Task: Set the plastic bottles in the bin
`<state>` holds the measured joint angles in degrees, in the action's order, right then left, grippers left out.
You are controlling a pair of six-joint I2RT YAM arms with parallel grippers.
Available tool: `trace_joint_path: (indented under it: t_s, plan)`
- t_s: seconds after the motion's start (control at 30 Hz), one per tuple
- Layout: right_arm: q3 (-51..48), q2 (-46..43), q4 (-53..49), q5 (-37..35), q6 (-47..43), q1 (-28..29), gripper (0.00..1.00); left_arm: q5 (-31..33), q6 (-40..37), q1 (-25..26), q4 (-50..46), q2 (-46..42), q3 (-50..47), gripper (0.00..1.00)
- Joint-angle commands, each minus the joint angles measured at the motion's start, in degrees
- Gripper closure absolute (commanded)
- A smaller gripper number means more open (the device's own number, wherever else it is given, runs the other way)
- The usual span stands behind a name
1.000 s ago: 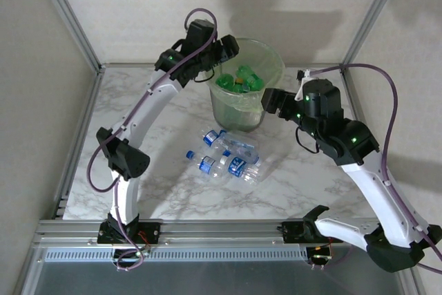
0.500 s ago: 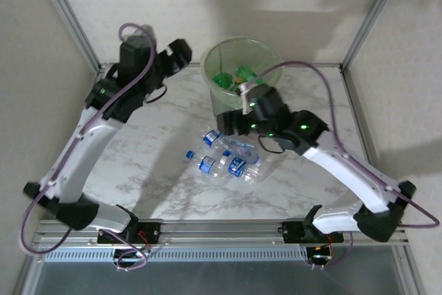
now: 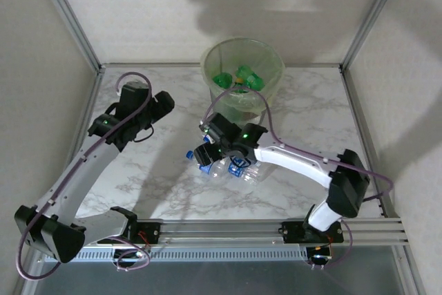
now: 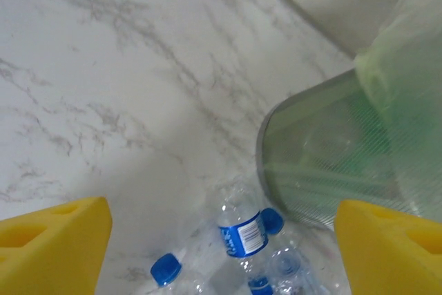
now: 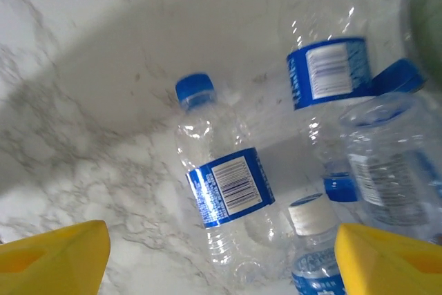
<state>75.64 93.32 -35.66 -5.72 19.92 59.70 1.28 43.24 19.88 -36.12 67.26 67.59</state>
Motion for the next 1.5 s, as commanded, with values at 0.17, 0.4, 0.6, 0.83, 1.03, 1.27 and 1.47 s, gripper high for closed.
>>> trace_joint_path:
  t_s: [0.17,0.4,0.6,0.83,1.03,1.27,1.47]
  plan:
    - [3.8,10.4,0.71,-2.87,-4.47,1.35,0.17,-2.98,-0.25,-0.91,1.99,-1.83,-4.57,0.12]
    - [7.48,17.43,0.68,-4.28,-4.79,2.09,0.19,-5.24,3.11,-0.98,6.34,-4.59,-6.31,0.13]
    - [9.39,22.28,-0.97,-4.66,-4.9,3.92,0.22,-5.76,4.53,-1.05,7.17,-5.58,-8.65,0.14]
    - [7.86,23.84,0.42,-4.78,-3.46,5.1,0.23,-4.33,3.55,-1.07,4.85,-5.82,-6.99,0.14]
    - [6.07,23.91,1.42,-5.24,-3.22,5.32,0.32,-6.83,5.55,-1.15,7.49,-4.27,-7.95,0.17]
    - [5.38,21.69,1.89,-6.12,-2.44,5.6,0.44,-5.74,4.78,-1.11,6.66,-3.69,-7.51,0.18]
    - [9.1,16.97,-1.44,-7.25,-1.84,6.66,0.48,-4.71,4.35,-1.27,6.24,-3.29,-6.29,0.18]
